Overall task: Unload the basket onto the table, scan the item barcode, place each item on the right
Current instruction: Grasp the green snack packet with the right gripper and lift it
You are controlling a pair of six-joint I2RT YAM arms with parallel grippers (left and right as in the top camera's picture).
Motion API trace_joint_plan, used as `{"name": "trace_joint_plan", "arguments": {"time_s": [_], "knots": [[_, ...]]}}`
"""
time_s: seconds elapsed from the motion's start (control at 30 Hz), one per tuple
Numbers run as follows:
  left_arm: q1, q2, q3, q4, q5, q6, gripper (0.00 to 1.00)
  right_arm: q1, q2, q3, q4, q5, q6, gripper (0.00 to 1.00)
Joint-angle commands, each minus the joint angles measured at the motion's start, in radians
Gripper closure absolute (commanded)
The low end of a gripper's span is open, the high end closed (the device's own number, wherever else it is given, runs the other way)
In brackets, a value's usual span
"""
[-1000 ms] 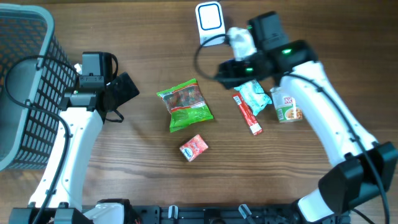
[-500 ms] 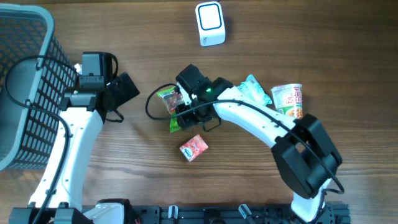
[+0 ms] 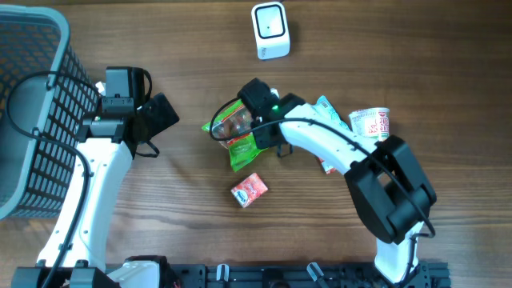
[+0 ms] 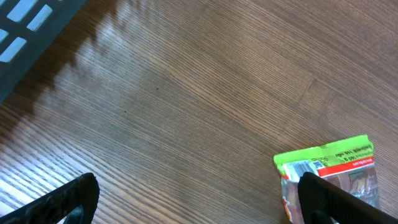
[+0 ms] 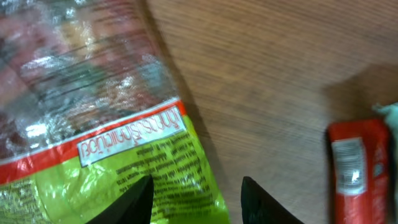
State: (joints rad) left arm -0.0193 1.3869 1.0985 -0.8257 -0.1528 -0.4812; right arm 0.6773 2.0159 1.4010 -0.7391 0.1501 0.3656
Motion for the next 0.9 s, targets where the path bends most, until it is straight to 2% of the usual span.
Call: {"name": "trace_joint_plan", "arguments": {"time_s": [0.0,0.03,0.1,0.17,0.27,0.3,0.43,0.5,0.53,0.63,0.73,0.87], "knots": [[0.004,-0.013,0.001,0.002,-0.010,-0.005,0.00,-0.024,-0.022,0.064,-0.050,-0.121,-0.058,0.54],[0.004,-0.013,0.001,0.002,-0.010,-0.005,0.00,-0.024,-0.059,0.095,-0.061,-0.157,-0.058,0.49],[0.004,-0.013,0.001,0.002,-0.009,-0.005,0.00,-0.024,-0.111,0.103,-0.033,-0.251,-0.045,0.00],[0.004,-0.013,0.001,0.002,-0.010,-0.005,0.00,-0.024,-0.122,0.102,-0.006,-0.435,-0.050,0.00],[0.004,-0.013,0.001,0.002,-0.010,-0.005,0.00,-0.006,-0.121,0.064,-0.004,-0.481,-0.022,0.02],[0.004,-0.013,0.001,0.002,-0.010,-0.005,0.00,0.004,-0.121,0.055,-0.002,-0.481,-0.021,0.05],[0.004,-0.013,0.001,0.002,-0.010,-0.005,0.00,0.055,-0.119,-0.002,0.062,-0.481,-0.019,0.47],[0.004,-0.013,0.001,0.002,-0.010,-0.005,0.00,0.083,-0.101,-0.047,0.119,-0.433,0.100,0.73],[0.004,-0.013,0.001,0.002,-0.010,-0.005,0.00,0.090,-0.093,-0.073,0.140,-0.403,0.159,0.82],[0.004,-0.013,0.001,0.002,-0.010,-0.005,0.00,0.093,-0.082,-0.142,0.185,-0.299,0.187,0.86],[0.004,-0.013,0.001,0.002,-0.009,-0.005,0.00,0.091,-0.082,-0.148,0.169,-0.191,0.187,0.86],[0.004,-0.013,0.001,0.002,-0.010,-0.005,0.00,0.087,-0.082,-0.148,0.163,-0.176,0.214,0.87]]}}
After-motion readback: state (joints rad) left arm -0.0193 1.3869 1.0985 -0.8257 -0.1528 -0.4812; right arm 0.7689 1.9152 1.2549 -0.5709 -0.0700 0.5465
